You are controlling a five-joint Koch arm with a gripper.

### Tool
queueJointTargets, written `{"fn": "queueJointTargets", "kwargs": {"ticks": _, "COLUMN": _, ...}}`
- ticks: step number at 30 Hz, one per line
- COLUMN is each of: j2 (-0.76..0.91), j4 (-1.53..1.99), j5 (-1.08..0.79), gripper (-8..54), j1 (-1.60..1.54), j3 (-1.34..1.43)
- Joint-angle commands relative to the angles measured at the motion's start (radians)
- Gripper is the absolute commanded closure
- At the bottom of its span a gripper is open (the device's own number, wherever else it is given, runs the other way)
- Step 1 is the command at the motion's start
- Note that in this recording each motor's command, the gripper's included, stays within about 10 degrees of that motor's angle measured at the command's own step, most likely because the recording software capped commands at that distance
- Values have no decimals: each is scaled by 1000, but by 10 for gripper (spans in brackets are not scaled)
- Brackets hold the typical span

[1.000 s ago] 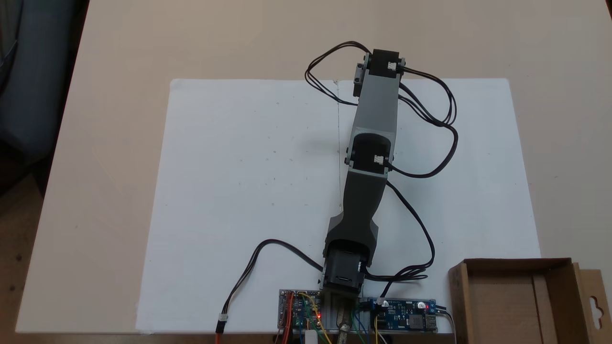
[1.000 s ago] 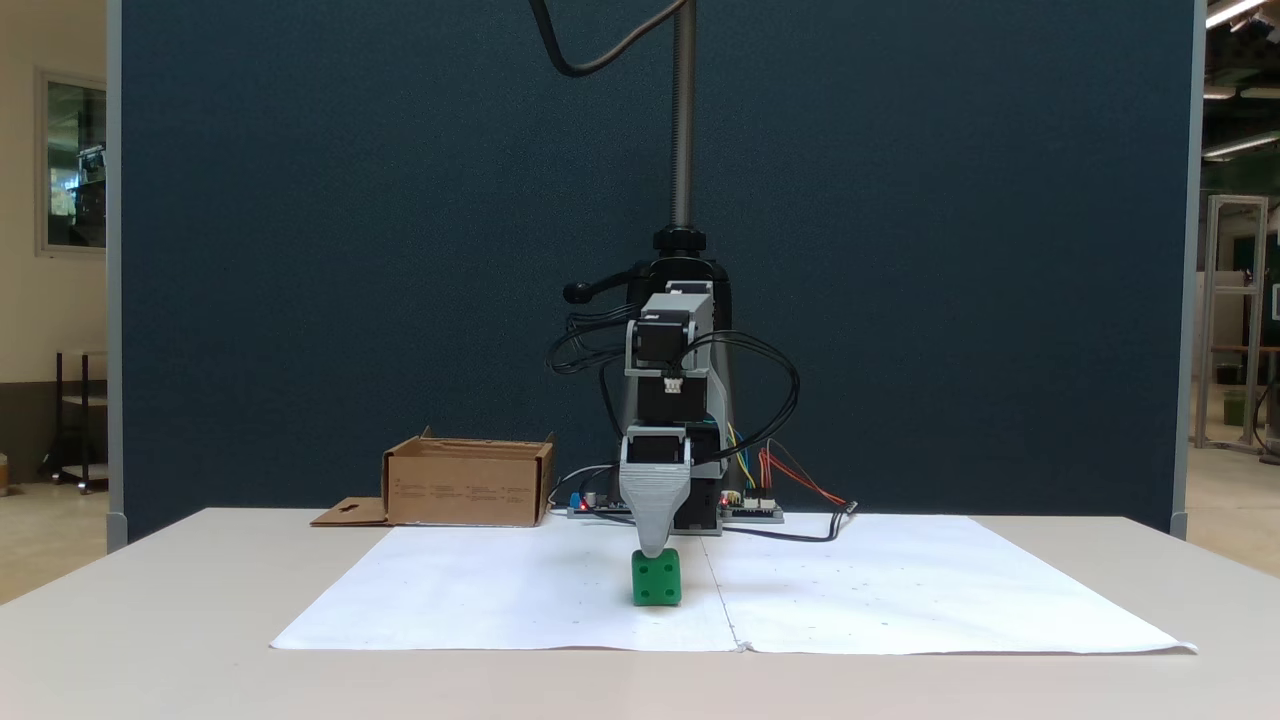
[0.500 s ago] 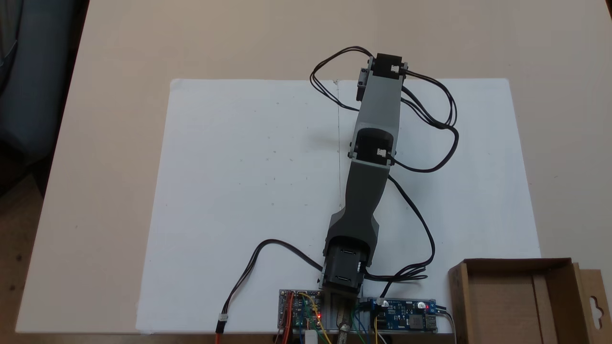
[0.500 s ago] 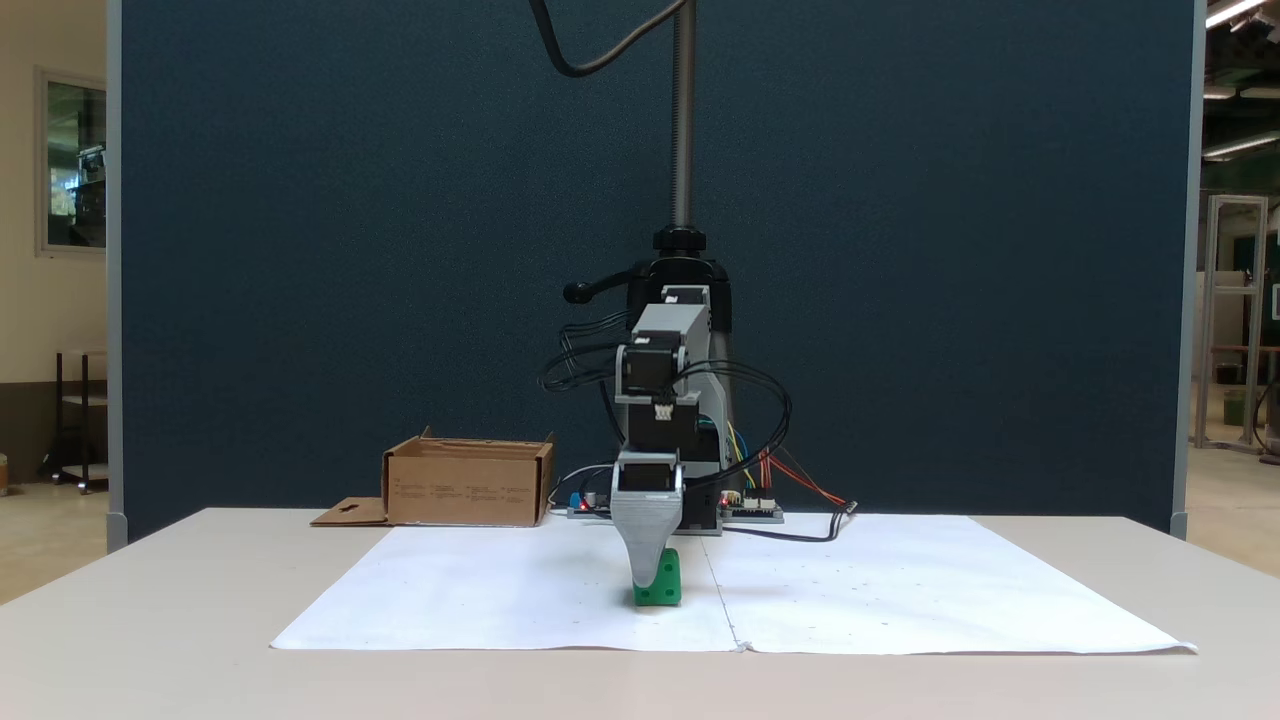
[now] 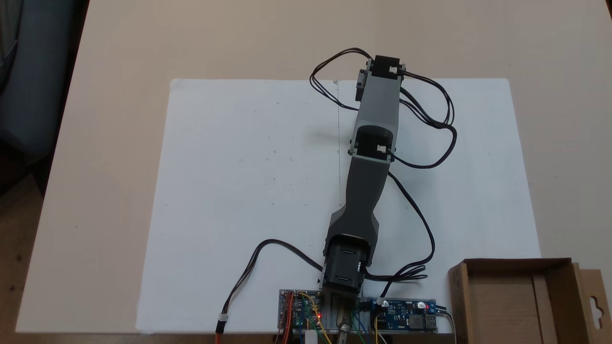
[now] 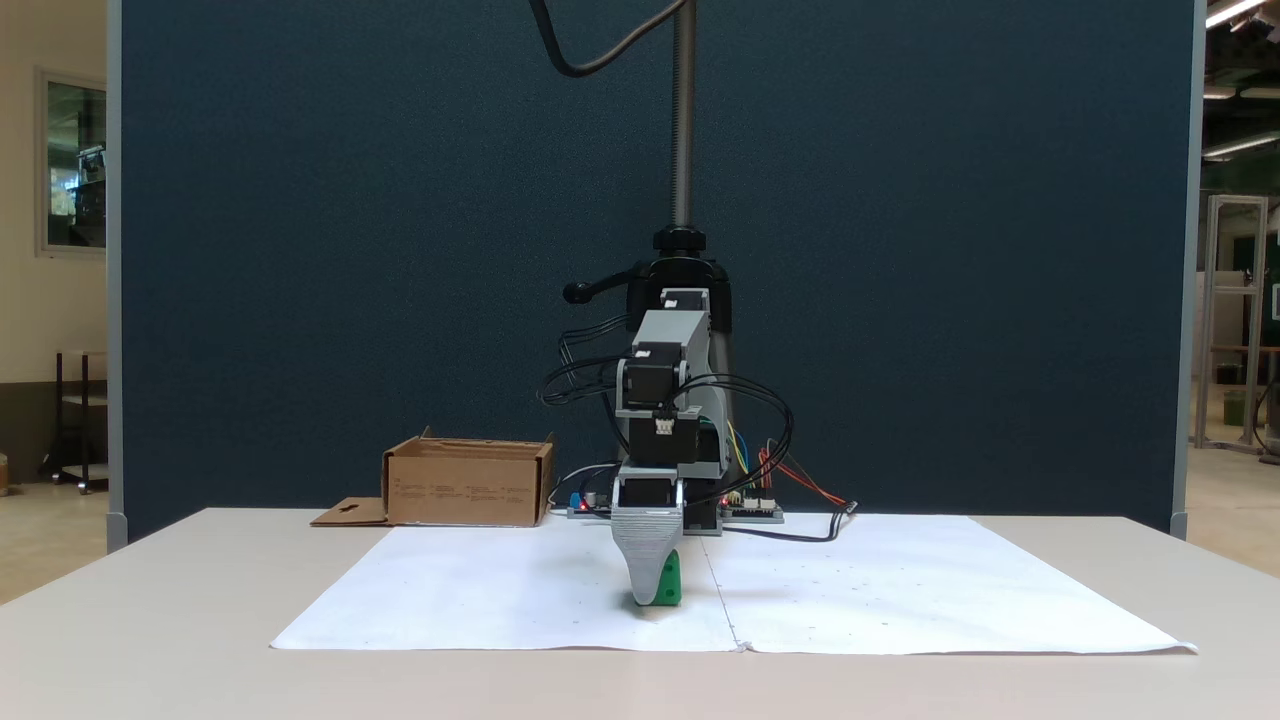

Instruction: Grasp a green dice and put it in the bin.

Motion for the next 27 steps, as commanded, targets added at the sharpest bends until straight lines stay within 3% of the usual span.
{"fn": "queueJointTargets", "kwargs": {"ticks": 1, "j2": 17, "j4": -25, "j5": -77, "gripper": -18, "j1": 0, "j3": -17}}
{"fn": "queueJointTargets", "kwargs": {"ticks": 27, "j2": 14, "j4": -31, "j5": -31, "gripper": 8, "j1": 0, "j3": -15}}
